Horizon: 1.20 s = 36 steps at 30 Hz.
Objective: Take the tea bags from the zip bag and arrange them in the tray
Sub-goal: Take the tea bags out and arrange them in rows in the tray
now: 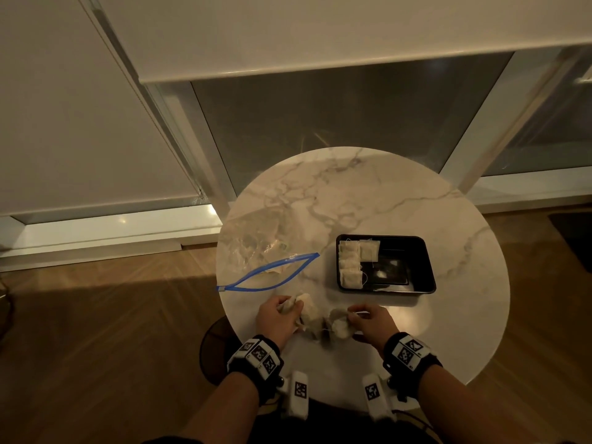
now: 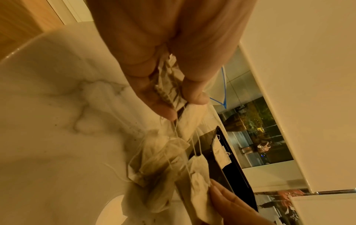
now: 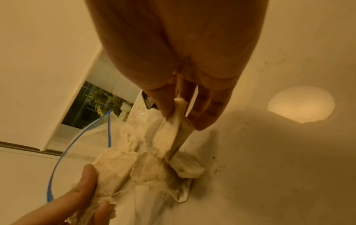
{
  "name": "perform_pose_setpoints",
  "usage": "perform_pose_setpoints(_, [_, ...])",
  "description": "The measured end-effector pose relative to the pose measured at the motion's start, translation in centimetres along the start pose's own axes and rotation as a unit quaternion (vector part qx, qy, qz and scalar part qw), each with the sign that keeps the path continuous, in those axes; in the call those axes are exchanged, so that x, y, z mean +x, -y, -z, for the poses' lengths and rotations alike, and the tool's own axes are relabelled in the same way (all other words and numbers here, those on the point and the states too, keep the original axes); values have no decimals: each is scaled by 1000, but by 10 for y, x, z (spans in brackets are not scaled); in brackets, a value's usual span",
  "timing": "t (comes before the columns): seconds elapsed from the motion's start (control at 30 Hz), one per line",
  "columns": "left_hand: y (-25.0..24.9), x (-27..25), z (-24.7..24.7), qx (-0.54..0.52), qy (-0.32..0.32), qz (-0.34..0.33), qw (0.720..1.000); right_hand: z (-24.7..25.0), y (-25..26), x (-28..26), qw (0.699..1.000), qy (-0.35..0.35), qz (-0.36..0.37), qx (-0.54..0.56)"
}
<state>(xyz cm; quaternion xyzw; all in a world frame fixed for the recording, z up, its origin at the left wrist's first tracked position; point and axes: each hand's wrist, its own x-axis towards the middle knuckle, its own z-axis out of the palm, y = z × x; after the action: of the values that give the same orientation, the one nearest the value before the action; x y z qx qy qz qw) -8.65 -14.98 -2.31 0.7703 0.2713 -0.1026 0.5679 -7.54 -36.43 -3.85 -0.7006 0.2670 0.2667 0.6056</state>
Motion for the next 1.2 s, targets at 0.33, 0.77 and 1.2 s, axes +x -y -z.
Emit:
perform_pose_setpoints(0.33, [8,6,13,-84,13,53,995,0,-7,-2,997,-50,13,64])
perform_pose_setpoints(0.77, [11,14,25,-68,-47,43,996,11,-12,5,978,-156,-8,137])
perform_pose_setpoints(1.2, [-12,0,23,-144,24,6,989,30,-17,12,983,-141,-3,-116])
